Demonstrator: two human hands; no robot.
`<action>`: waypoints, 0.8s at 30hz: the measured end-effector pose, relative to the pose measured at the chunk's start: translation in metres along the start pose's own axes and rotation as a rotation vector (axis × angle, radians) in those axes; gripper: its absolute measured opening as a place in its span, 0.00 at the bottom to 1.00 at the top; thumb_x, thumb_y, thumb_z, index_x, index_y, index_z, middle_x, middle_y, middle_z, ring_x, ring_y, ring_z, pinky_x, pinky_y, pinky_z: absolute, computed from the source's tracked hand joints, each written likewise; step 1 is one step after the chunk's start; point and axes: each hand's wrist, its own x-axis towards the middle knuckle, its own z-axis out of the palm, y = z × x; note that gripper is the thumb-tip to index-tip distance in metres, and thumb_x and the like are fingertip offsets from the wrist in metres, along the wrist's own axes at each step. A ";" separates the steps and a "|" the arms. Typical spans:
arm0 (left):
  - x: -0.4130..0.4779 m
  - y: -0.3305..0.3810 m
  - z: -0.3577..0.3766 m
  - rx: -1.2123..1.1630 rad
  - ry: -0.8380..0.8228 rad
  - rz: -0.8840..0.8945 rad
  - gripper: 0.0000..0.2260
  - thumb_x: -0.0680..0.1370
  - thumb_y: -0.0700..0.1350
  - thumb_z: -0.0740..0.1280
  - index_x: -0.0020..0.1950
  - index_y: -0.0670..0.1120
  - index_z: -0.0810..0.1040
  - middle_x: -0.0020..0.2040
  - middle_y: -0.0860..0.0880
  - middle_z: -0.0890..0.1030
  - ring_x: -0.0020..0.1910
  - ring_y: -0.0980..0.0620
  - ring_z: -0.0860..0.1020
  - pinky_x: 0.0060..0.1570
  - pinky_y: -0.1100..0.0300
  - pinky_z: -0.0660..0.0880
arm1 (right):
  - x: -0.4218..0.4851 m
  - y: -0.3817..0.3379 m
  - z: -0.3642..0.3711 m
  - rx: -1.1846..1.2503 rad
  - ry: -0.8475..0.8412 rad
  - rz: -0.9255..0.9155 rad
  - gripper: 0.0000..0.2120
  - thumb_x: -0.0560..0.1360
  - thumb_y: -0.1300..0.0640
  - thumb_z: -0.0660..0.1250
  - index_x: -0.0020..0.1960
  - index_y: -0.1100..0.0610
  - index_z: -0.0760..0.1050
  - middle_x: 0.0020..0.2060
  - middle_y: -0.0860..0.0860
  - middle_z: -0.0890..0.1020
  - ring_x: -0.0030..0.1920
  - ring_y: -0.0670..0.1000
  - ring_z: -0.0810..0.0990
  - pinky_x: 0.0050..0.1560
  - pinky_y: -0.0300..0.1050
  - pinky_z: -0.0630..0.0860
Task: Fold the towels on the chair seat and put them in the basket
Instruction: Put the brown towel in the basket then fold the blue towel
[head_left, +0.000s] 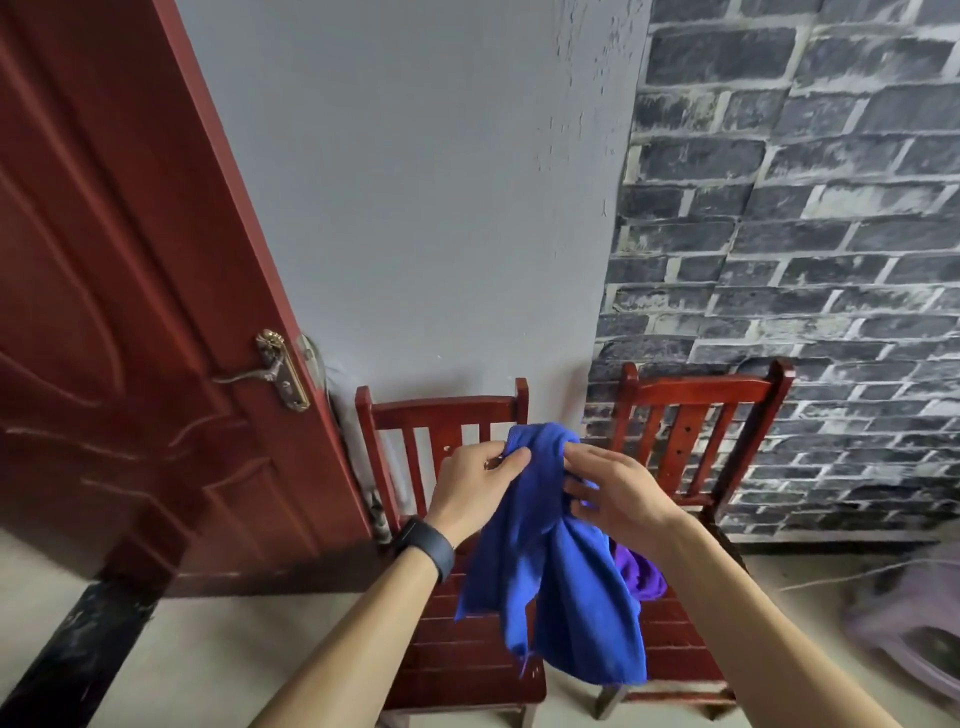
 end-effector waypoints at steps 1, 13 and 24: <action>-0.001 -0.003 0.000 0.021 -0.012 -0.010 0.21 0.78 0.53 0.67 0.30 0.43 0.67 0.25 0.53 0.64 0.28 0.55 0.62 0.31 0.57 0.58 | -0.003 0.005 0.001 -0.036 -0.007 0.010 0.12 0.80 0.55 0.67 0.37 0.51 0.76 0.34 0.48 0.74 0.34 0.47 0.72 0.36 0.41 0.65; -0.008 -0.024 -0.008 0.165 -0.269 -0.084 0.21 0.79 0.57 0.63 0.34 0.43 0.74 0.27 0.53 0.70 0.28 0.55 0.66 0.30 0.61 0.61 | -0.016 0.045 -0.004 -0.049 0.011 -0.064 0.11 0.74 0.53 0.74 0.43 0.58 0.76 0.42 0.55 0.82 0.45 0.53 0.82 0.46 0.44 0.78; -0.006 -0.072 -0.061 -0.758 0.190 -0.600 0.09 0.78 0.44 0.69 0.57 0.43 0.81 0.50 0.44 0.85 0.47 0.45 0.82 0.48 0.54 0.77 | -0.005 0.050 -0.074 -0.051 0.532 -0.109 0.13 0.72 0.49 0.75 0.43 0.59 0.81 0.38 0.58 0.81 0.40 0.55 0.78 0.42 0.52 0.74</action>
